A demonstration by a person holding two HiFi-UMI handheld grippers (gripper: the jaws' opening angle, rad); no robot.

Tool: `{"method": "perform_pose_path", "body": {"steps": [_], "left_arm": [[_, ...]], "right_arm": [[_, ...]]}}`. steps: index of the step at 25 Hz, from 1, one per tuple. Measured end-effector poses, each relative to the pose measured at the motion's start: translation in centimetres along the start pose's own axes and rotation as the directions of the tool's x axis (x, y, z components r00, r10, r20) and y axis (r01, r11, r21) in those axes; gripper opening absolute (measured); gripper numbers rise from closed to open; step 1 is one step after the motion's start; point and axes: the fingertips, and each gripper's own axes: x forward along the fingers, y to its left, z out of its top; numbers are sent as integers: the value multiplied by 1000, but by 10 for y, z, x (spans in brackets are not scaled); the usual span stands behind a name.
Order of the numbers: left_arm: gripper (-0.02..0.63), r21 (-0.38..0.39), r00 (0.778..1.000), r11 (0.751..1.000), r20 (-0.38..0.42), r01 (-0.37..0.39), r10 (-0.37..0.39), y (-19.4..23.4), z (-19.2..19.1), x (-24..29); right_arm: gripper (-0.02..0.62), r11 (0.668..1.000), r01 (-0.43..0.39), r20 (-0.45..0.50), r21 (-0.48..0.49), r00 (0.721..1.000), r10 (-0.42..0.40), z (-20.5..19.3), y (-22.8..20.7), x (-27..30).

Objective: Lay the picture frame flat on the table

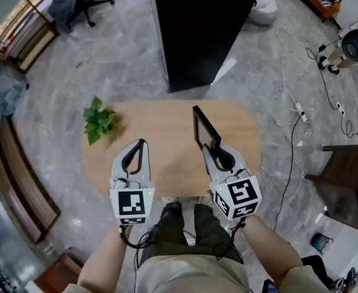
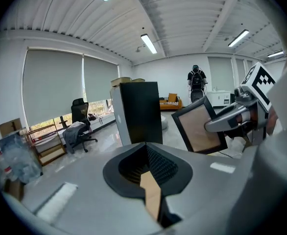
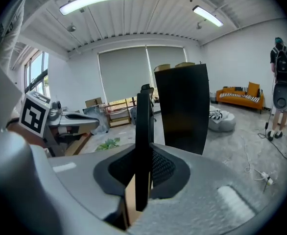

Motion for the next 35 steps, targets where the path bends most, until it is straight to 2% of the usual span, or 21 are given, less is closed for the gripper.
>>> {"method": "perform_pose_path", "body": {"steps": [5,11,21,24,30,33,35], "left_arm": [[20,-18,997,1000,-78,23,-25,-9,-51,21],[20,-30,985,998,-160,59,-63,-21,-109,44],[20,-69,959,994,-265,82,-98,-46,-194,69],[20,-81,954,993,-284,80,-100,-51,-215,73],[20,-91,945,992,-310,83,-108,-61,-246,74],[20,-97,943,992,-315,86,-113,-66,-256,73],[20,-99,941,991,-316,90,-118,-70,-261,72]], "right_arm": [[43,998,-40,-101,55,994,45,-58,2,38],[43,989,-73,-216,125,971,99,-128,6,73],[43,948,-85,-312,308,932,186,-223,0,112],[43,922,-102,-320,374,918,232,-245,2,124],[43,841,-144,-315,521,883,347,-281,11,140],[46,790,-149,-287,595,878,382,-289,12,143],[52,773,-134,-291,620,876,385,-296,9,146]]}}
